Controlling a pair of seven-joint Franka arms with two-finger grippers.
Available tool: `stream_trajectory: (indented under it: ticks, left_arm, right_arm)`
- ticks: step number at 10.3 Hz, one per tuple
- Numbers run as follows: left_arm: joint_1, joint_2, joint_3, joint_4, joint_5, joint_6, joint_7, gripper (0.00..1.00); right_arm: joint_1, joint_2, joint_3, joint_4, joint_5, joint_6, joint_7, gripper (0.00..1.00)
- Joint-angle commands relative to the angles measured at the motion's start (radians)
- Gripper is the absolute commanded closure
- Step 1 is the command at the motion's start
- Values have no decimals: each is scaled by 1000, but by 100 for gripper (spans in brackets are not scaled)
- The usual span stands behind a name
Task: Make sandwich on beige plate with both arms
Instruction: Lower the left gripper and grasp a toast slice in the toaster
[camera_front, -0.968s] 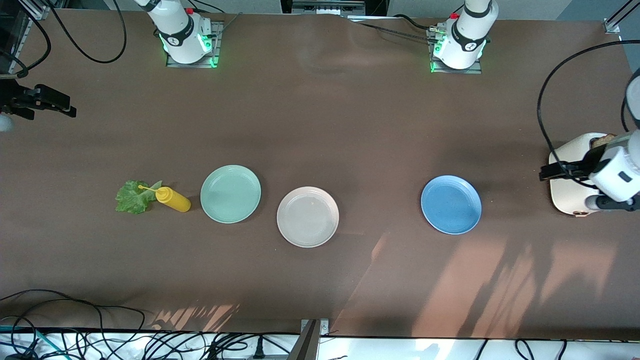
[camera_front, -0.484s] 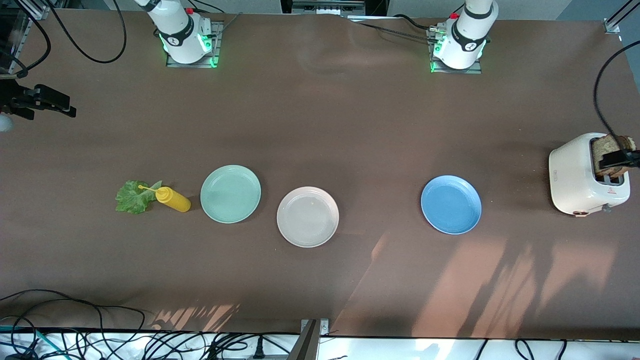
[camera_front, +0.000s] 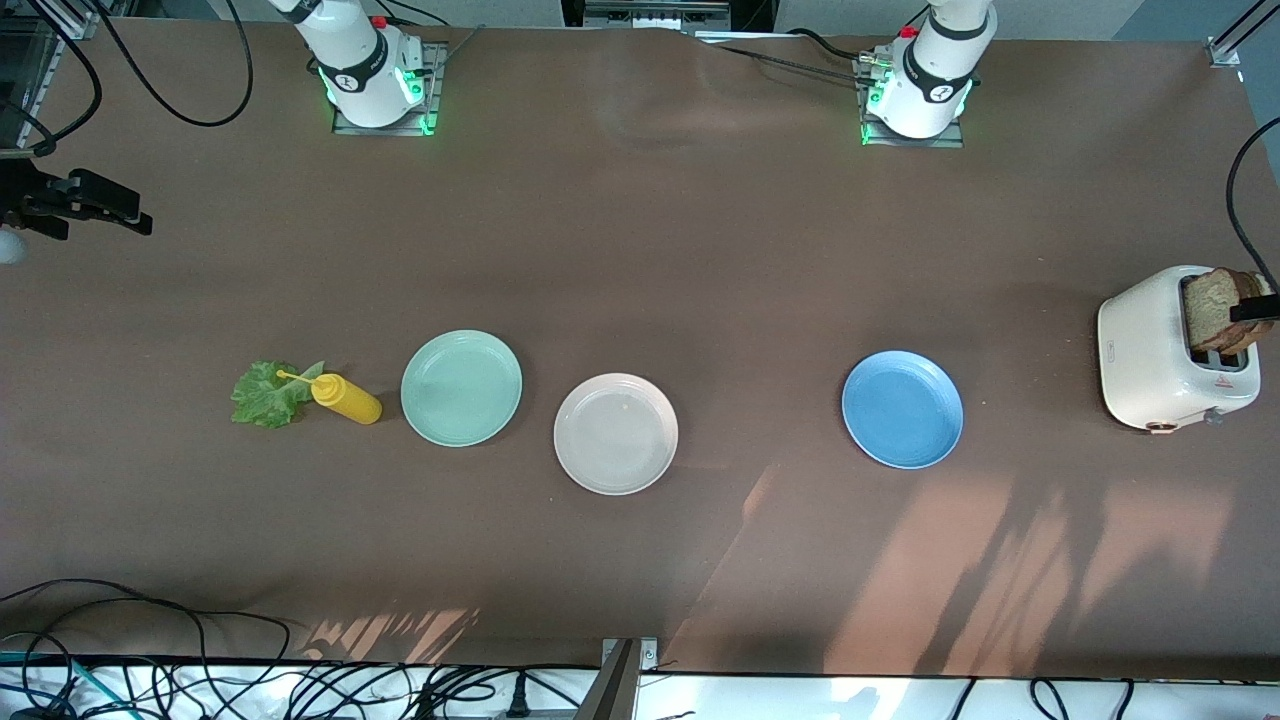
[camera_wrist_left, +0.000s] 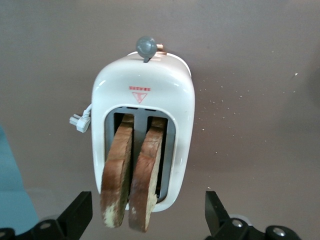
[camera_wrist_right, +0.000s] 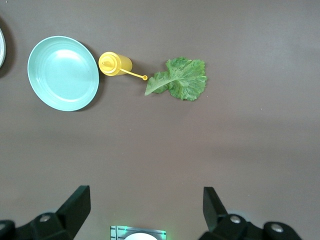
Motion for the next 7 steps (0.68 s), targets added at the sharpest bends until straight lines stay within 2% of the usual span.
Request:
stream_trajectory:
  ticks: [1, 2, 5, 6, 7]
  left_arm:
    - [-12, 7, -8, -1, 34, -7, -11, 1]
    - [-9, 14, -8, -4, 34, -9, -13, 2]
    - [-1, 32, -5, -27, 39, -15, -10, 11]
    - [-1, 32, -5, -32, 39, -16, -8, 18]
    - [-3, 32, -5, -44, 39, -22, -8, 19]
  right_arm:
    - [0, -9, 1, -9, 0, 5, 9, 0]
    - [0, -9, 1, -9, 0, 5, 9, 0]
    - [0, -9, 1, -9, 0, 3, 9, 0]
    - [0, -9, 1, -9, 0, 3, 9, 0]
    - [0, -9, 1, -9, 0, 3, 9, 0]
